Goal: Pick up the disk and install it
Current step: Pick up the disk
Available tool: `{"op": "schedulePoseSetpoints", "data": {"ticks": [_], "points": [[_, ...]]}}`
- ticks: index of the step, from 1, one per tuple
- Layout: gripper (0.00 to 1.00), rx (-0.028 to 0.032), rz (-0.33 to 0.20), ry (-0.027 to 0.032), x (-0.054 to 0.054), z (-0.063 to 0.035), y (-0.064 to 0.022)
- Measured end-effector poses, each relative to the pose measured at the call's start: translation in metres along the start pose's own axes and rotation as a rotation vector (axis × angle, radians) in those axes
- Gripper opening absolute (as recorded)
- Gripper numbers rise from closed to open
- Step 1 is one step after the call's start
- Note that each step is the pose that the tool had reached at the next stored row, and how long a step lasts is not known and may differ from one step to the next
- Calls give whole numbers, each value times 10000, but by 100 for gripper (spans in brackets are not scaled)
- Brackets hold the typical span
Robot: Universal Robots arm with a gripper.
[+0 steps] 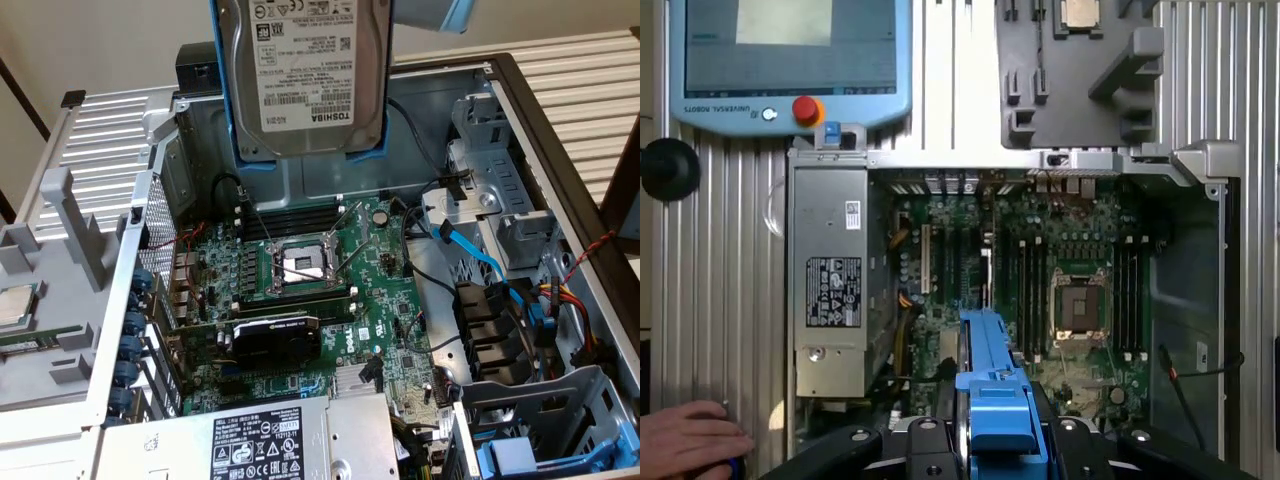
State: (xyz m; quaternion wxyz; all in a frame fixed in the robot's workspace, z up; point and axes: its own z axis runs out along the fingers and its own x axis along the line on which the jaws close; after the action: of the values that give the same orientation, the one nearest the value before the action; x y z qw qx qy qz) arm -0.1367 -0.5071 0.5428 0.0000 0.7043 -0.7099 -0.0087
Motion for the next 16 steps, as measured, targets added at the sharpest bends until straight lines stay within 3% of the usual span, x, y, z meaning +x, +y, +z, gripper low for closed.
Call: {"op": "schedulePoseSetpoints", "data": {"ticks": [16], "points": [[37,-17,1,0,451,-12,-483]]}}
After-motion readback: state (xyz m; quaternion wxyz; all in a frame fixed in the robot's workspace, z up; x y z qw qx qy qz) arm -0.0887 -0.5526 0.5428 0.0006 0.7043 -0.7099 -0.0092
